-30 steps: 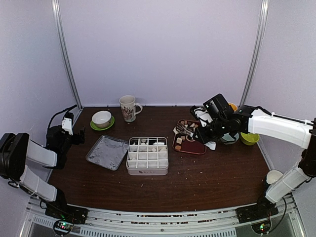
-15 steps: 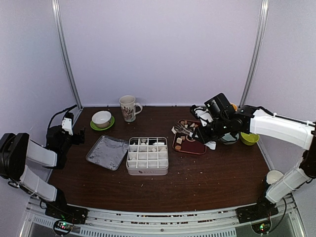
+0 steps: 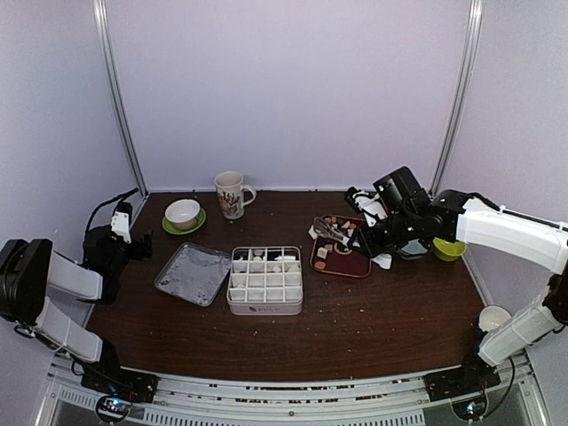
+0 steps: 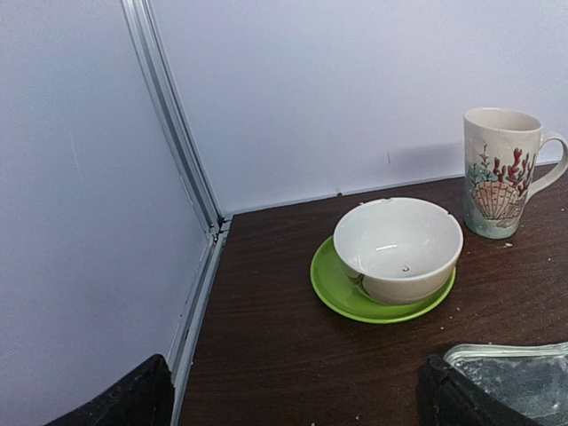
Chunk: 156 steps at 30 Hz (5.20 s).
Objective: Pack the chocolate
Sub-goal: Place the fake chocolate in the empty pocket of the box, then pick up the fake chocolate from the plate.
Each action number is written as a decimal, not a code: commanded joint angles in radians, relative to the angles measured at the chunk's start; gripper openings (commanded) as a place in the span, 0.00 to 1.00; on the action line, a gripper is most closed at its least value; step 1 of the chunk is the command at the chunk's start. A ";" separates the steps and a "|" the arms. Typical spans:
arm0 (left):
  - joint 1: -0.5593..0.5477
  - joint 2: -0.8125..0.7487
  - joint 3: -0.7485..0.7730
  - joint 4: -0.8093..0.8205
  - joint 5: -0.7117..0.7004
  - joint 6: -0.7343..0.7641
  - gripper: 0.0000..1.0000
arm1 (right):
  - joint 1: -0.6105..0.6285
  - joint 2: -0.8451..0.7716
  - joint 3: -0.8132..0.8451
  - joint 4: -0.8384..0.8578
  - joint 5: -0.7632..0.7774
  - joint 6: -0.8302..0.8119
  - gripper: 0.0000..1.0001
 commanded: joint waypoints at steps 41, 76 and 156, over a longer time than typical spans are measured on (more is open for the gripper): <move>0.008 0.004 0.019 0.029 -0.005 -0.009 0.98 | 0.131 0.002 -0.002 0.108 -0.238 -0.032 0.17; 0.008 0.004 0.019 0.029 -0.005 -0.009 0.98 | 0.224 0.202 0.065 0.158 -0.168 -0.043 0.18; 0.007 0.004 0.019 0.028 -0.005 -0.009 0.98 | 0.179 -0.156 -0.202 0.153 0.197 0.129 0.32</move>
